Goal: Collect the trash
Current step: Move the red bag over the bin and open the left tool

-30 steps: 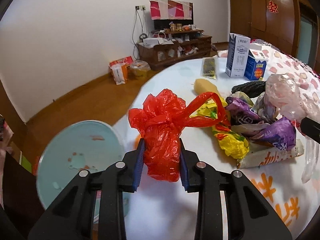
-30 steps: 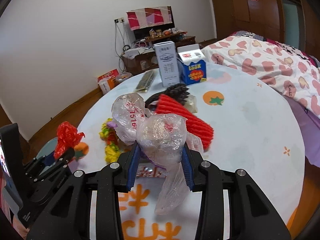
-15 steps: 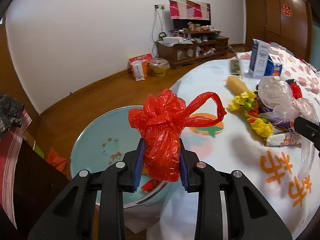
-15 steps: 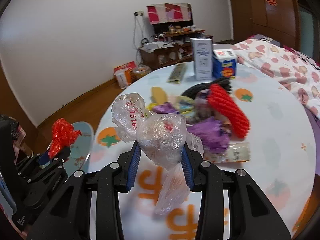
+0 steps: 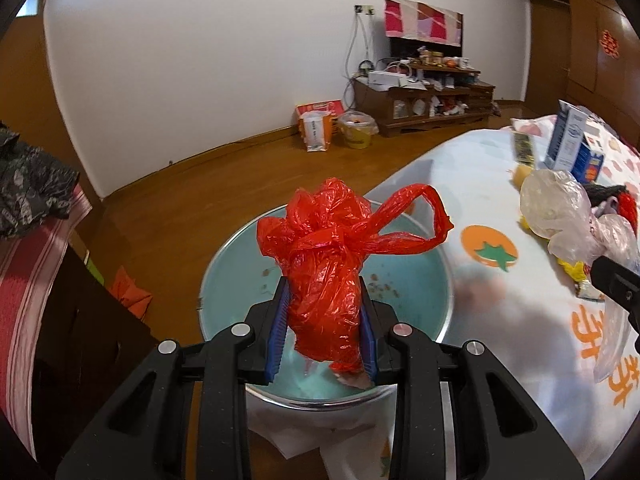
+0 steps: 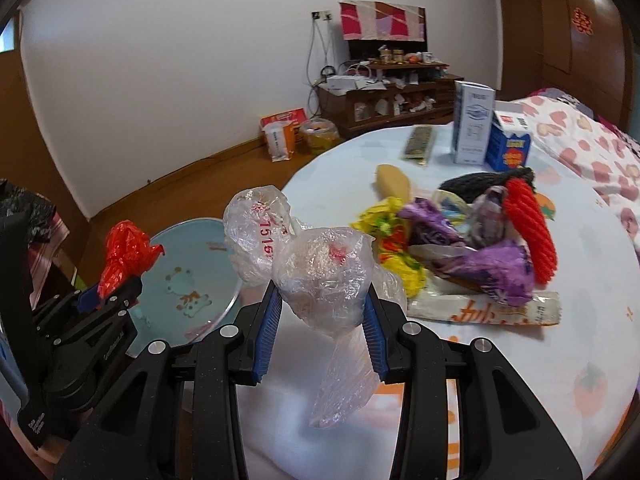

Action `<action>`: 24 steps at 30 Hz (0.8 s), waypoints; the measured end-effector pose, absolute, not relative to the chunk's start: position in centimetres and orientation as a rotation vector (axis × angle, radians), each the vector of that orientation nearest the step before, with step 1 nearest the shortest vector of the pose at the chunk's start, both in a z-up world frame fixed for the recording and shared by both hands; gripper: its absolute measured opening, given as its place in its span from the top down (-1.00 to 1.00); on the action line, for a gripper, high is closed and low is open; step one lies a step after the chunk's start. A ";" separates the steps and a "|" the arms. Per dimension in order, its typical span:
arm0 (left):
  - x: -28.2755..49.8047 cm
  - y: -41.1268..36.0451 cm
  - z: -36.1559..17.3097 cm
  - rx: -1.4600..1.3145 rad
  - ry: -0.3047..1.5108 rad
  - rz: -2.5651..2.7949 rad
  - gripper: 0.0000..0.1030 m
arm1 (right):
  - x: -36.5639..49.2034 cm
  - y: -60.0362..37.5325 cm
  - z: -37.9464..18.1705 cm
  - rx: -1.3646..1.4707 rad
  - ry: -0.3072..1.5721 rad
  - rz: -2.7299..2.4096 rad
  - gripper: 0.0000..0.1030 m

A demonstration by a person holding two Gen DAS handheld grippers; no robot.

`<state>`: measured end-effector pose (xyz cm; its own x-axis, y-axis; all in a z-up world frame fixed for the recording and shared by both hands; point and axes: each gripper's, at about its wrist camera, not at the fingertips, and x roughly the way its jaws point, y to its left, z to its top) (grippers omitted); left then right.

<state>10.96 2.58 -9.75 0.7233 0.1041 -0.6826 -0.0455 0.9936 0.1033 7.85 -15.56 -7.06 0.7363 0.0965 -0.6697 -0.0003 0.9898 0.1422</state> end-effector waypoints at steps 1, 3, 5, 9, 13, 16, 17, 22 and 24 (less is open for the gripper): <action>11.0 2.9 -9.7 0.077 0.759 0.088 0.40 | 8.0 -15.1 -7.1 0.132 0.744 0.061 0.24; 11.1 3.7 -9.6 0.069 0.758 0.101 0.40 | 8.3 -14.4 -7.1 0.128 0.749 0.074 0.24; 11.1 4.6 -9.6 0.055 0.758 0.116 0.40 | 8.7 -13.4 -7.1 0.117 0.751 0.088 0.24; 11.4 6.4 -9.7 0.033 0.762 0.143 0.40 | 9.3 -12.0 -7.2 0.104 0.757 0.111 0.24; 11.8 7.8 -9.9 0.012 0.768 0.166 0.40 | 9.9 -10.5 -7.4 0.095 0.766 0.129 0.24; 12.2 8.5 -10.3 -0.001 0.777 0.176 0.40 | 10.6 -9.6 -7.7 0.093 0.776 0.140 0.24; 12.3 8.6 -10.3 -0.003 0.778 0.177 0.40 | 10.8 -9.3 -7.8 0.092 0.779 0.142 0.24; 12.7 9.2 -10.8 -0.015 0.792 0.180 0.40 | 12.2 -7.8 -8.6 0.079 0.807 0.160 0.24; 12.8 9.1 -10.9 -0.021 0.799 0.178 0.40 | 12.7 -7.2 -9.0 0.073 0.819 0.167 0.24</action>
<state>12.77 9.14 -10.92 0.6835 0.1507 -0.7142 -0.1669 0.9848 0.0481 12.69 -7.17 -8.96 0.6708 0.1764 -0.7203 -0.1202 0.9843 0.1291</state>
